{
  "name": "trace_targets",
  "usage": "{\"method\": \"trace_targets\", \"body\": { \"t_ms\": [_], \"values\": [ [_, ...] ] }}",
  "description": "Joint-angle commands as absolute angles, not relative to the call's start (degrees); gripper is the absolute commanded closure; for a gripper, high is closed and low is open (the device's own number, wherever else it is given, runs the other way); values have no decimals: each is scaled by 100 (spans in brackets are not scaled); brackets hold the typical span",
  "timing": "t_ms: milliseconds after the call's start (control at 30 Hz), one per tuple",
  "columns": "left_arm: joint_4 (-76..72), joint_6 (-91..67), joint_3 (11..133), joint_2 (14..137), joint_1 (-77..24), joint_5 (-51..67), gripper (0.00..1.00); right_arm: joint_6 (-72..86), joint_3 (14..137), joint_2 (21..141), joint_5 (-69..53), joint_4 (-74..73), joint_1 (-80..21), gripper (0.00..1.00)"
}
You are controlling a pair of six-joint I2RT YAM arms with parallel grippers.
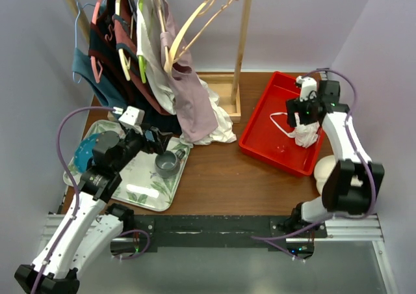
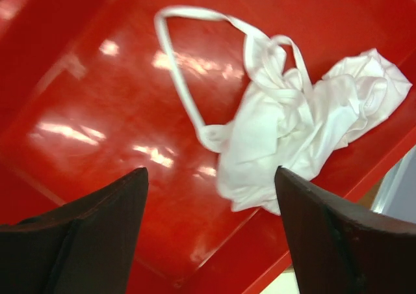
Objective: Place the tank top on the hanger
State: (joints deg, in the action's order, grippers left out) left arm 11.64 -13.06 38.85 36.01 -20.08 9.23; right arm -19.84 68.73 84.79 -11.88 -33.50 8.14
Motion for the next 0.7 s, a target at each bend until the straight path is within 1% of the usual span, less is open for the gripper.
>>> {"method": "trace_targets", "body": {
  "t_ms": [0, 67, 100, 167, 200, 267, 400, 433, 533, 600, 633, 667],
  "values": [
    [756, -1556, 3744, 3542, -2048, 1116, 0, -2329, 7365, 9331, 304, -3480, 686, 31],
    [765, -1582, 3665, 3533, -2048, 1142, 0, -2408, 7383, 9535, 509, -3463, 563, 37],
    [756, -1591, 3648, 3542, -2048, 1151, 0, -2426, 7357, 9649, 632, -3411, 528, 43],
    [747, -1591, 3621, 3559, -2048, 1195, 0, -2426, 7330, 9747, 659, -3393, 492, 46],
    [747, -1600, 3621, 3568, -2048, 1213, 0, -2426, 7330, 9791, 668, -3427, 483, 50],
    [730, -1626, 3621, 3595, -2048, 1274, 0, -2417, 7313, 9879, 633, -3454, 475, 51],
    [703, -1687, 3612, 3630, -2048, 1371, 0, -2452, 7225, 9932, 606, -3480, 483, 59],
    [712, -1705, 3612, 3630, -2048, 1415, 0, -2470, 7216, 9940, 615, -3480, 483, 65],
    [721, -1801, 3621, 3647, -2048, 1520, 0, -2522, 7286, 10037, 624, -3551, 483, 76],
    [738, -1846, 3665, 3665, -2048, 1590, 0, -2557, 7330, 10055, 572, -3612, 483, 88],
    [764, -1889, 3674, 3674, -2048, 1660, 0, -2592, 7374, 10029, 502, -3647, 483, 93],
    [773, -1916, 3691, 3691, -2048, 1687, 0, -2610, 7391, 9889, 414, -3647, 483, 100]
  ]
}}
